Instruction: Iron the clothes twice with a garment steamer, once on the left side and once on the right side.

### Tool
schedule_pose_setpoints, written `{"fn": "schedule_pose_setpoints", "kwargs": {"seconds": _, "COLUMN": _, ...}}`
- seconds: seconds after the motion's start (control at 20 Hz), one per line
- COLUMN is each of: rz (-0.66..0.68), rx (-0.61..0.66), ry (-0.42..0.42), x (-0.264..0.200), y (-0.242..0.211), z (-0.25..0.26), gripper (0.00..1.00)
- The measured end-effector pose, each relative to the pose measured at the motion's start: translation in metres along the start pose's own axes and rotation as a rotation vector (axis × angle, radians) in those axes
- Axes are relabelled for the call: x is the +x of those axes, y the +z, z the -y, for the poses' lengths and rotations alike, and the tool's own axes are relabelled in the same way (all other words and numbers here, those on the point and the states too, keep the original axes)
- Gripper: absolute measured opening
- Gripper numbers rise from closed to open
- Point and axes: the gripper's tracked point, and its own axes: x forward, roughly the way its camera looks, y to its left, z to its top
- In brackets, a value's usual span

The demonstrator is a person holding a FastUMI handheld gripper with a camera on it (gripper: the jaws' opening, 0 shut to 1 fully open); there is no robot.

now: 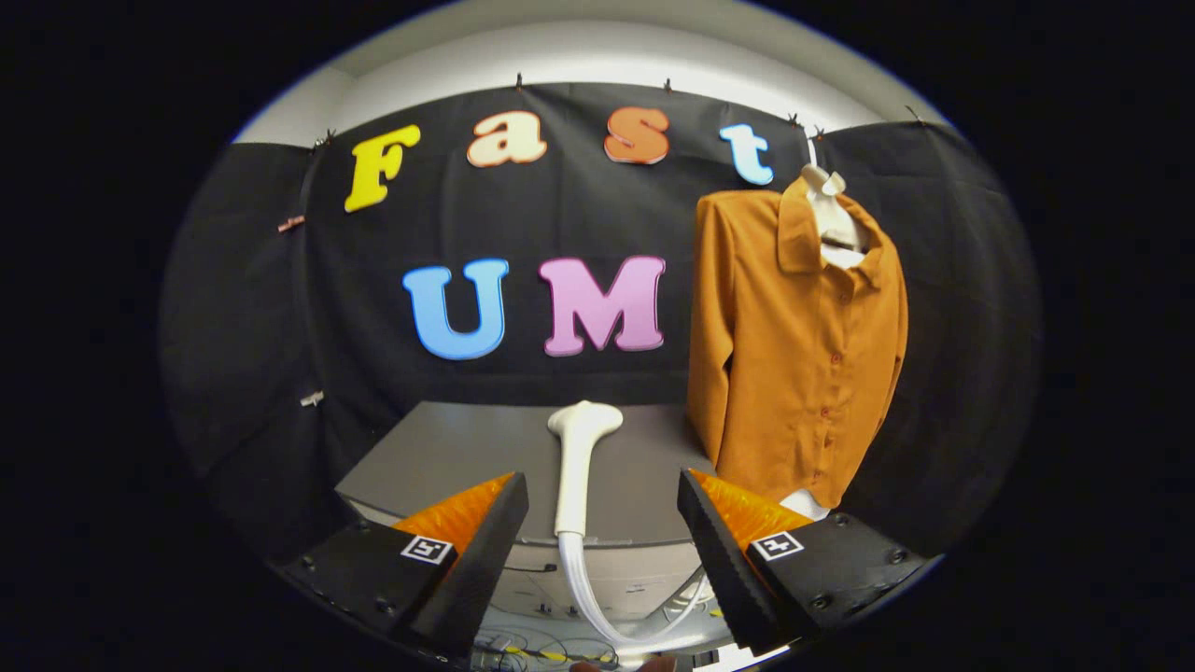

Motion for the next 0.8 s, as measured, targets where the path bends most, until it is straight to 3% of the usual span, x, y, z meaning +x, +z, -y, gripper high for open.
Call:
{"fn": "schedule_pose_setpoints", "kwargs": {"seconds": 0.25, "rz": -0.220, "rx": -0.023, "ry": 0.019, "x": 0.073, "y": -0.049, "z": -0.019, "gripper": 1.00}}
{"fn": "schedule_pose_setpoints", "kwargs": {"seconds": 0.55, "rz": -0.353, "rx": -0.043, "ry": -0.007, "x": 0.120, "y": -0.090, "z": -0.030, "gripper": 0.98}}
{"fn": "schedule_pose_setpoints", "kwargs": {"seconds": 0.75, "rz": -0.417, "rx": -0.012, "ry": -0.042, "x": 0.136, "y": -0.112, "z": -0.025, "gripper": 0.63}}
{"fn": "schedule_pose_setpoints", "kwargs": {"seconds": 0.8, "rz": -0.412, "rx": 0.006, "ry": -0.032, "x": 0.131, "y": -0.109, "z": -0.026, "gripper": 0.49}}
